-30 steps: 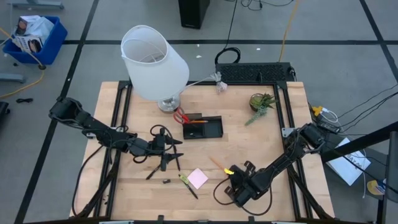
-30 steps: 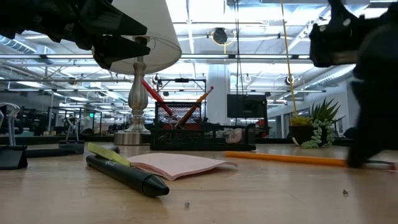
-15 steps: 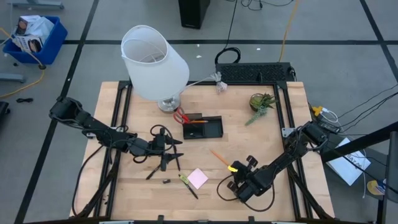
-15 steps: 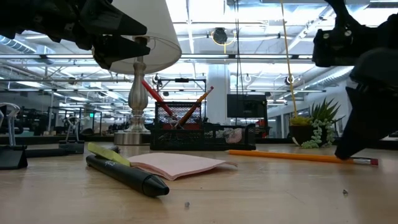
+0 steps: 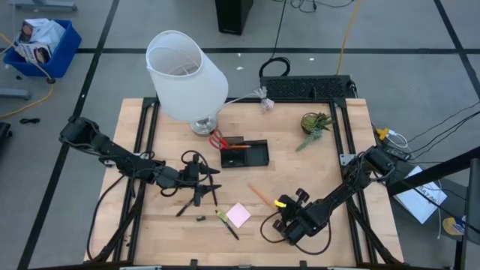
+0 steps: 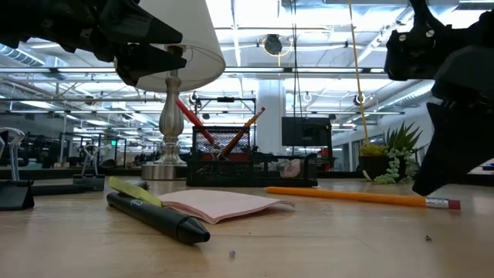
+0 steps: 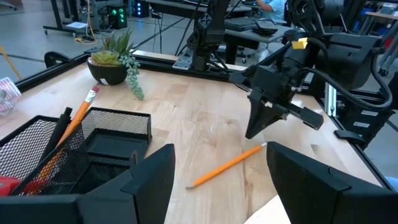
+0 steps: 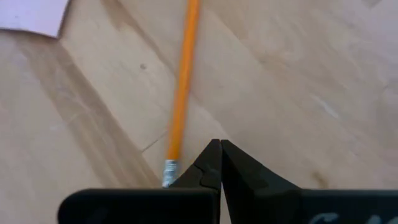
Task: Pick and place office supplies into organizer
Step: Put the yellow pencil into the top left compartment of the desk organizer
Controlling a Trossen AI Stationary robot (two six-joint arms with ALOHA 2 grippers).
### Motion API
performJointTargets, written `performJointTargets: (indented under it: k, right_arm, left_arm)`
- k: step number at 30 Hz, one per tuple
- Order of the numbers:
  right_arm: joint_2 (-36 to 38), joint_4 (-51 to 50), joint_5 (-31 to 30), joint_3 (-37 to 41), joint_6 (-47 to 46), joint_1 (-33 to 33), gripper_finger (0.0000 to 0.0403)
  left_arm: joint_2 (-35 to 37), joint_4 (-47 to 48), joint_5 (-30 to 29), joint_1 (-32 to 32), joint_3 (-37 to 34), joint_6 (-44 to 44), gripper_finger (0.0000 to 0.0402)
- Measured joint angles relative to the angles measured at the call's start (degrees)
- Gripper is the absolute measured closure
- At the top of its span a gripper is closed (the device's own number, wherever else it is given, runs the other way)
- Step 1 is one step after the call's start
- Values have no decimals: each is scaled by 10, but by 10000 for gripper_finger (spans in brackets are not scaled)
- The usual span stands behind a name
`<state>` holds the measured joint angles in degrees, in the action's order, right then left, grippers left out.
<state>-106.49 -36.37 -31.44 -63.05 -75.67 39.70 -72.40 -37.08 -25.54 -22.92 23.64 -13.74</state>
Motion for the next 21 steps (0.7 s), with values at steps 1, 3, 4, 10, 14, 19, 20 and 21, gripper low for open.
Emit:
performJointTargets:
  k: [1,3,4,10,14,19,20,21]
  right_arm:
    - [2,4,-2,0,0,0,403]
    - [10,28,-14,0,0,0,403]
    - [12,48,-22,0,2,0,403]
    - [0,123,-49,-1,28,11,403]
    - [-11,162,-89,0,8,48,403]
    - [-37,186,-176,0,-8,82,403]
    - [-46,192,-180,-1,-12,82,403]
    - [-56,196,-179,-1,-15,81,403]
  left_arm:
    - [0,0,0,0,0,0,146]
    - [0,0,0,0,0,0,146]
    - [0,0,0,0,0,0,146]
    - [0,0,0,0,0,0,146]
    - [0,0,0,0,0,0,146]
    - [0,0,0,0,0,0,146]
    - [0,0,0,0,0,0,146]
    - [0,0,0,0,0,0,146]
